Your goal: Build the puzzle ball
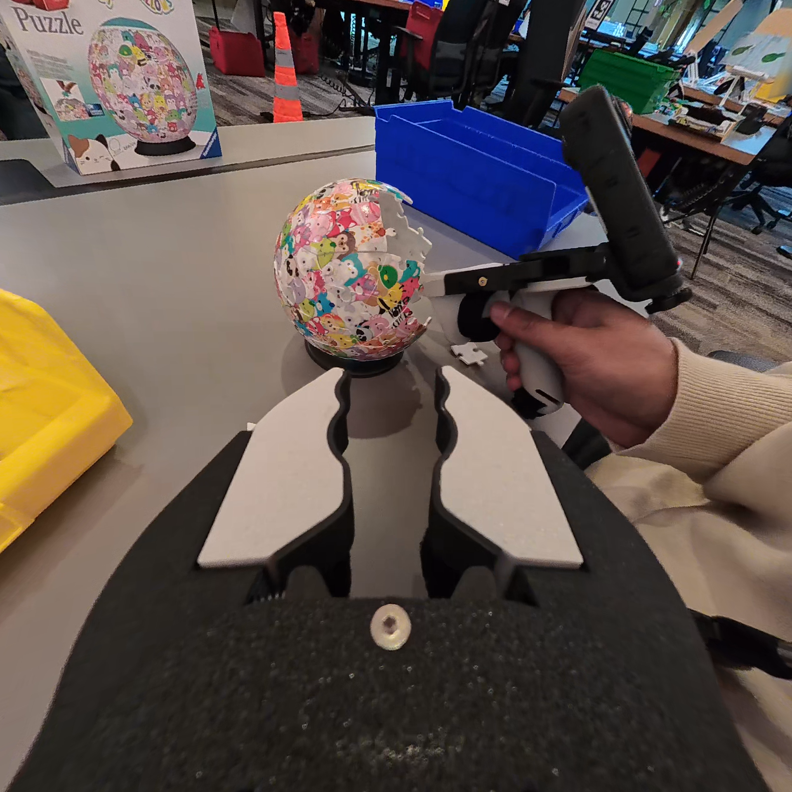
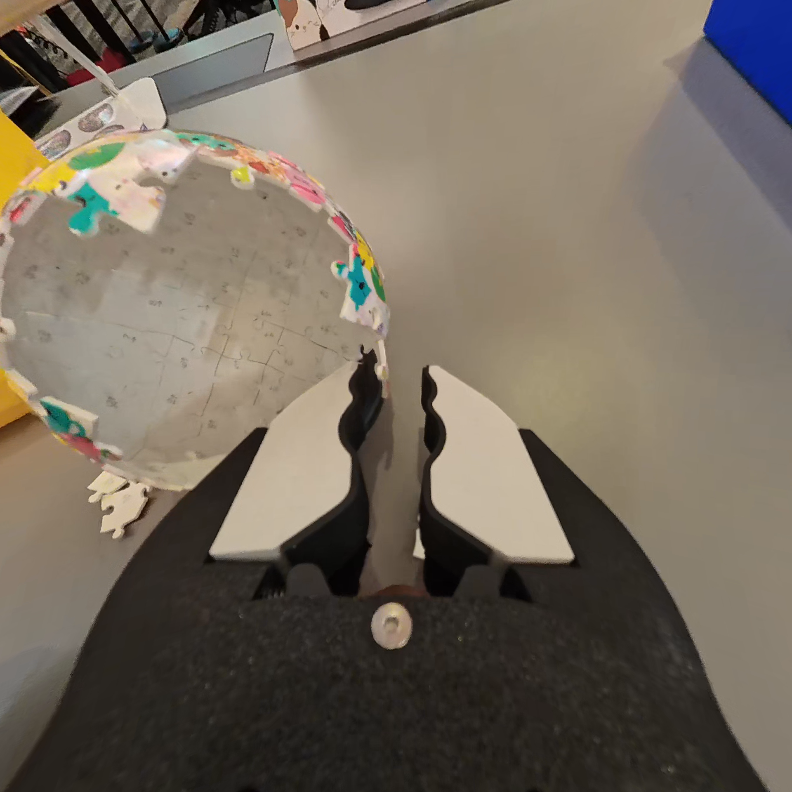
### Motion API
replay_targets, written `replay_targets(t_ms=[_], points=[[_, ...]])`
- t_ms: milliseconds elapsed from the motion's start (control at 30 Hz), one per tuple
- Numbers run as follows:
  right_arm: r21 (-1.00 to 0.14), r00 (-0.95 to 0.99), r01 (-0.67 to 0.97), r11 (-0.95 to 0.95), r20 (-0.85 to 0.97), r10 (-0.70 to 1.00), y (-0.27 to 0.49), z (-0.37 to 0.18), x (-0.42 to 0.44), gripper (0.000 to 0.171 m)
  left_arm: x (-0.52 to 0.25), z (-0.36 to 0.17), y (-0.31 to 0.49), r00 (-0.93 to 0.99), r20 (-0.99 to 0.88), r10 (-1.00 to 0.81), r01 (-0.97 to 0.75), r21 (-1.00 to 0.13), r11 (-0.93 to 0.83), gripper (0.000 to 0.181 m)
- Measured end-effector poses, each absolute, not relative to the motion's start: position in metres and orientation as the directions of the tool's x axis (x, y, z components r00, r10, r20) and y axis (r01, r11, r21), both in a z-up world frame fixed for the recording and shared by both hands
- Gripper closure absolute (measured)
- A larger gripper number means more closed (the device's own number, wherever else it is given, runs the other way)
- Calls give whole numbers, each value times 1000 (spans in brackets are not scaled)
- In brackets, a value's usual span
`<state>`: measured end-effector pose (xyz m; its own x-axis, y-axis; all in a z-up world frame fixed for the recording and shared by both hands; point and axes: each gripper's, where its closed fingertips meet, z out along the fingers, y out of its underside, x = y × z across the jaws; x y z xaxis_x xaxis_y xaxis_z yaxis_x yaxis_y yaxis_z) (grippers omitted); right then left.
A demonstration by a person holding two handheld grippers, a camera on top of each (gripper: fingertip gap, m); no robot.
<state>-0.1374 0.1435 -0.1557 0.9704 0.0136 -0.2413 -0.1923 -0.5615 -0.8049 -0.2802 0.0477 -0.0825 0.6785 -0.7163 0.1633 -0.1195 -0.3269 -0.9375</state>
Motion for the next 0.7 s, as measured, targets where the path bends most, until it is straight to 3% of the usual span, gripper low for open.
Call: replay_targets(t_ms=[700], points=[[-728, 934, -273, -629, -356, 7, 140, -160, -145, 168, -280, -83, 46, 667, 184, -722, -111, -934, -341, 144]])
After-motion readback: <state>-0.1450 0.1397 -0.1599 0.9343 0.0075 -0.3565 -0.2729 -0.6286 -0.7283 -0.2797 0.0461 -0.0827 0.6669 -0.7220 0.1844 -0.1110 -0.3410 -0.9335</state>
